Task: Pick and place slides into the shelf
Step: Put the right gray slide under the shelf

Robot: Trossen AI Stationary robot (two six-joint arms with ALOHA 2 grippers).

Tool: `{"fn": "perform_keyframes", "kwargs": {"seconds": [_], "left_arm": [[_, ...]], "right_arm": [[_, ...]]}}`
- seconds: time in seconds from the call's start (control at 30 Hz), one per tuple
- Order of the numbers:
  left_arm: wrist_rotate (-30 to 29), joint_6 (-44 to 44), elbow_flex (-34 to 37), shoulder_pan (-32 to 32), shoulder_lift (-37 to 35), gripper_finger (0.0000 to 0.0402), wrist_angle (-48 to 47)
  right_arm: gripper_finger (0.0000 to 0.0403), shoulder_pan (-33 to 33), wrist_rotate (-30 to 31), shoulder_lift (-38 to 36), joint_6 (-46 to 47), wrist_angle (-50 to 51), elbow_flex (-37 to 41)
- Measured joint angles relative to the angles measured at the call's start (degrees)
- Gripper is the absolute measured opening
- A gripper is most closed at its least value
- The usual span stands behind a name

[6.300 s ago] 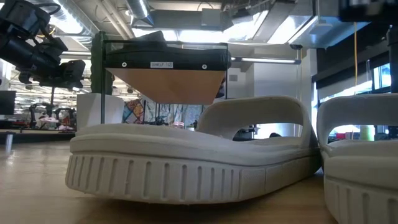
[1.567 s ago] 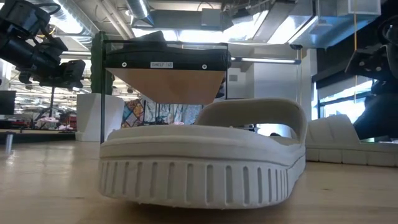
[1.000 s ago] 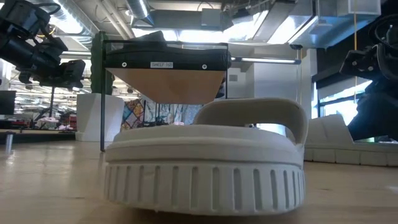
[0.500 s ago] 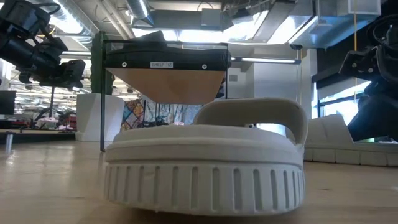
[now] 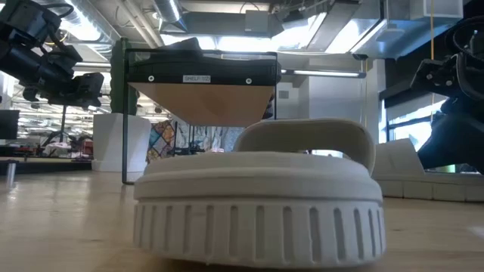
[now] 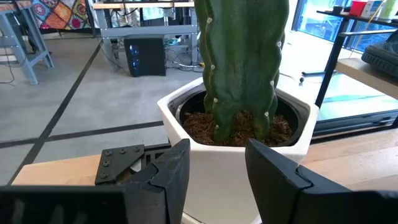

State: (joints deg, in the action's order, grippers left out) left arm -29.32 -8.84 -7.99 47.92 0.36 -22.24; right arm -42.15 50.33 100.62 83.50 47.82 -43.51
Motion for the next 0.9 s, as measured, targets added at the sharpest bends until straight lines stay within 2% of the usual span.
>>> {"fn": "perform_keyframes", "kwargs": {"seconds": [0.33,0.53,0.9], "left_arm": [[0.0,0.02,0.0,0.0,0.0,0.0147,0.0],[-0.01,0.02,0.0,0.02,0.01,0.0147,0.0],[-0.02,0.02,0.0,0.0,0.0,0.0147,0.01]], "right_arm": [[0.0039,0.0,0.2,0.0,0.0,-0.62,0.0],[0.0006,0.04,0.37,0.0,0.01,-0.89,0.0],[0.0003,0.04,0.68,-0.04,0.36,-0.85,0.0]]}}
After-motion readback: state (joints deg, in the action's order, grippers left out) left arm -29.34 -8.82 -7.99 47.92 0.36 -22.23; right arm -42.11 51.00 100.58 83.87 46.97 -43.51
